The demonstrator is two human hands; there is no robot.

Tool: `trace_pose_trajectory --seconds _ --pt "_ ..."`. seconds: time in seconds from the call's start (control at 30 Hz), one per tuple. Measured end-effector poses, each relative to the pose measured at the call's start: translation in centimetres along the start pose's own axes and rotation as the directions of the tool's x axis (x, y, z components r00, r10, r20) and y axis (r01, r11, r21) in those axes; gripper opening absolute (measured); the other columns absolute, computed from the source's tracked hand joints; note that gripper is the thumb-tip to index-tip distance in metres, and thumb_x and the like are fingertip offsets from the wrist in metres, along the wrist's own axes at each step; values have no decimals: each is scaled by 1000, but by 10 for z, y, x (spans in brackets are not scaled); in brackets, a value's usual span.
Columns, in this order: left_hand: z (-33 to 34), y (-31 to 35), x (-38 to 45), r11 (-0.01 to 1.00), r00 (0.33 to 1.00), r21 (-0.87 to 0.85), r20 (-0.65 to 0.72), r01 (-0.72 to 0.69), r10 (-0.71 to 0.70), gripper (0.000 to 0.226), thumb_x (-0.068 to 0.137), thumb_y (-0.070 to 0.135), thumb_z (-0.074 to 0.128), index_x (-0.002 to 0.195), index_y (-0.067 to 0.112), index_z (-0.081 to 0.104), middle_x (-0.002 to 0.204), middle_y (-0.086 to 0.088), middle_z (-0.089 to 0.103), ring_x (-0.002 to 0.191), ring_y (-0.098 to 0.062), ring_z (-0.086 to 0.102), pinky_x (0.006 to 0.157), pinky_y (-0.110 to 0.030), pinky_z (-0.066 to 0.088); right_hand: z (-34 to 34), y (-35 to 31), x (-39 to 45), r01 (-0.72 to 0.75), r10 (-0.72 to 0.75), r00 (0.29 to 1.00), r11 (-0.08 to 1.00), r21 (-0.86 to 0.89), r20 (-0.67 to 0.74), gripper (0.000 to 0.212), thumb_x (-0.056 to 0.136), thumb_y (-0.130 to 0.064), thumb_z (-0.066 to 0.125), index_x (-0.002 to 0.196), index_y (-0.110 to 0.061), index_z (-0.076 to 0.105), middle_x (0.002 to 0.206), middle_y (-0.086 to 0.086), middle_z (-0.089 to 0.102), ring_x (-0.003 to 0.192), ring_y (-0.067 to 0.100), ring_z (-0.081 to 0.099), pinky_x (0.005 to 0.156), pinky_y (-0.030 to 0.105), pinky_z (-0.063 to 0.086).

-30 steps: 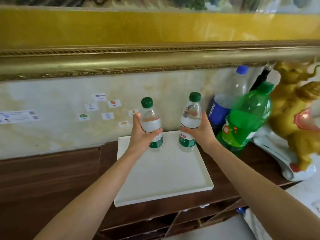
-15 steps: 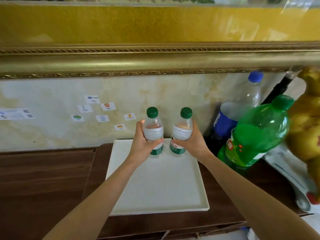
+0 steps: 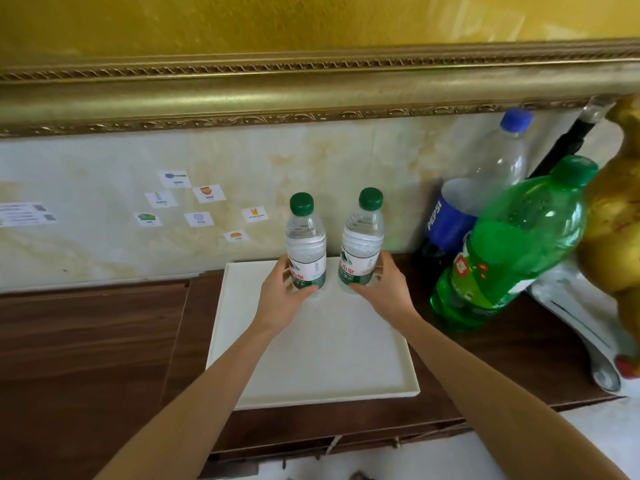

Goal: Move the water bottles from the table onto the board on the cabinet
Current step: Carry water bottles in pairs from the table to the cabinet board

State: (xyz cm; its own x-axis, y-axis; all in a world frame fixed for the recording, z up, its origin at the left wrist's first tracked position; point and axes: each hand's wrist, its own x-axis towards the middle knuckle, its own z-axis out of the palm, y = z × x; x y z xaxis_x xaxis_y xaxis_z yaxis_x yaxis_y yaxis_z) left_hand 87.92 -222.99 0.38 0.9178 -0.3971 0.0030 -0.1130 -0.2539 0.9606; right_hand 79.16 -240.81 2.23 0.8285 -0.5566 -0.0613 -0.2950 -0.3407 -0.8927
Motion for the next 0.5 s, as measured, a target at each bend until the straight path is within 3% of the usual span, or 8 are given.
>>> trace_pose_trajectory --seconds 0.2,0.37,0.5 --pt "0 -3 0 1000 1000 16 -12 -12 12 65 73 6 81 131 11 51 125 3 63 110 -11 60 85 -6 47 -1 3 8 -1 -2 999 997 -71 -36 62 69 -22 85 120 -15 52 115 1 65 98 13 58 87 28 47" --pt "0 -2 2 1000 1000 3 -2 5 -5 65 73 3 80 131 8 51 125 -1 63 110 -13 60 82 -4 47 -8 4 21 -8 4 998 999 -52 -65 59 72 -14 82 122 -12 50 116 3 65 97 11 57 82 23 42" --pt "4 0 5 1000 1000 11 -1 2 -2 65 73 1 80 131 8 51 123 -2 62 108 -13 59 80 -4 46 -8 11 22 -9 8 998 1000 -19 -62 60 74 -18 81 125 -16 48 123 0 62 105 9 55 87 24 41"
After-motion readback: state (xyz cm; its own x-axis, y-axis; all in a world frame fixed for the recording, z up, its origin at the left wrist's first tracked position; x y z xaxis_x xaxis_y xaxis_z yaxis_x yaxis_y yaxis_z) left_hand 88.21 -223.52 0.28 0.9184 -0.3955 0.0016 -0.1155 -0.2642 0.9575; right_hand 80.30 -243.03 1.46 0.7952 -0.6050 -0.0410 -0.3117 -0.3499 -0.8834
